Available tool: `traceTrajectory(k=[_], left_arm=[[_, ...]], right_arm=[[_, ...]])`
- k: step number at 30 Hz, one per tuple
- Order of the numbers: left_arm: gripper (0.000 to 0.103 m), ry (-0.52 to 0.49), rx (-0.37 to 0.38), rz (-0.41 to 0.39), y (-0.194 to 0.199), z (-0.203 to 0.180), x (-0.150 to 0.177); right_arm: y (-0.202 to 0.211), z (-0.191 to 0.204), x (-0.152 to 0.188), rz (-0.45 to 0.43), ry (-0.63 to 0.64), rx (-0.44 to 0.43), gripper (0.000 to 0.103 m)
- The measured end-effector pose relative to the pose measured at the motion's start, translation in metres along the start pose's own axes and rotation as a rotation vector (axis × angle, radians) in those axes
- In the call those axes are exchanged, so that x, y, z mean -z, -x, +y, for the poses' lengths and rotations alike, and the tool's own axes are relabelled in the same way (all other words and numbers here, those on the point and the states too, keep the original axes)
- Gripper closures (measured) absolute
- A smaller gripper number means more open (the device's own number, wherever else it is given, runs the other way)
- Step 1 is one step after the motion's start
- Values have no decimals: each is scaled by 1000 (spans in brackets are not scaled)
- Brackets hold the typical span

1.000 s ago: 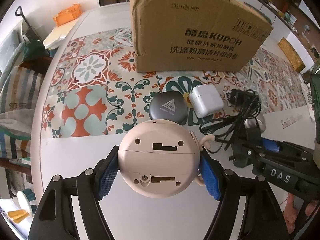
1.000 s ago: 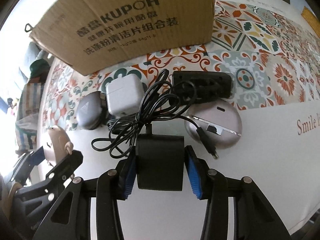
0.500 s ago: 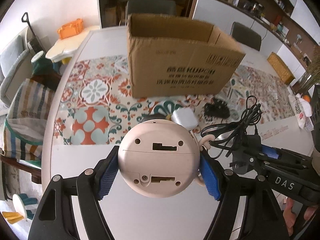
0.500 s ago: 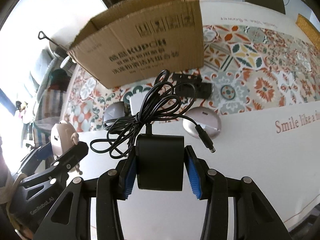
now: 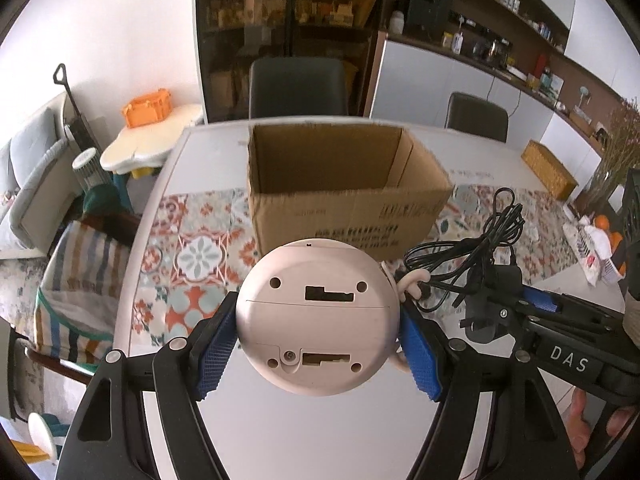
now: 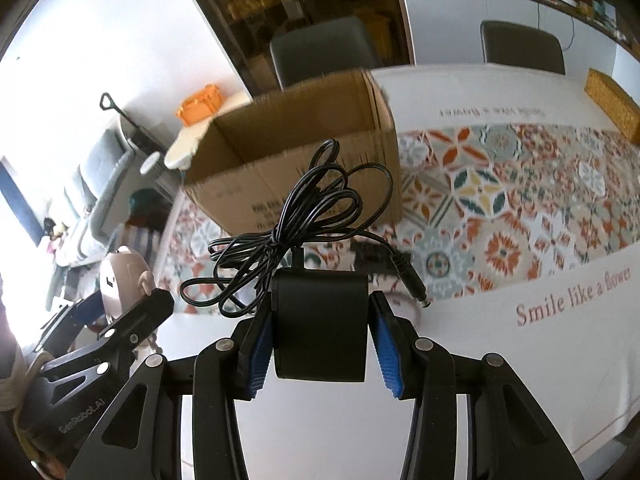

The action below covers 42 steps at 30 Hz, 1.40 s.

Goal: Organize rigid objects
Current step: 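Carry the pink device and black charger over the box and release both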

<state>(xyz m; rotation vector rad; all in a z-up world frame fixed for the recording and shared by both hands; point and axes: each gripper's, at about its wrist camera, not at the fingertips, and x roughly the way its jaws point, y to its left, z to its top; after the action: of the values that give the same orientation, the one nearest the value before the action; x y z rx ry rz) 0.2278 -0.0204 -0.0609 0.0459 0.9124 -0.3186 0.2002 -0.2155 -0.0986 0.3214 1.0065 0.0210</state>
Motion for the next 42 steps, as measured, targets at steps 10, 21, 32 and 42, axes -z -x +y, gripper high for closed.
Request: traceTrajectory(k=[10,21,32,42], left_arm=[[28,-15,-8,-86,16,-3,-33],[28,-29,-23,-132,13,-6,-68],[28,-31,-29,-129,-12,-5,-108],[28,-28,-43,-107,-41,-2,-132]], right_arm=[[17,11,-31,-84,40,-2,58],[18,24,-74,-132,99,18,58],[-6,28,-120,-114,137,33,58],[-32,27,-151,-54,159,42,58]])
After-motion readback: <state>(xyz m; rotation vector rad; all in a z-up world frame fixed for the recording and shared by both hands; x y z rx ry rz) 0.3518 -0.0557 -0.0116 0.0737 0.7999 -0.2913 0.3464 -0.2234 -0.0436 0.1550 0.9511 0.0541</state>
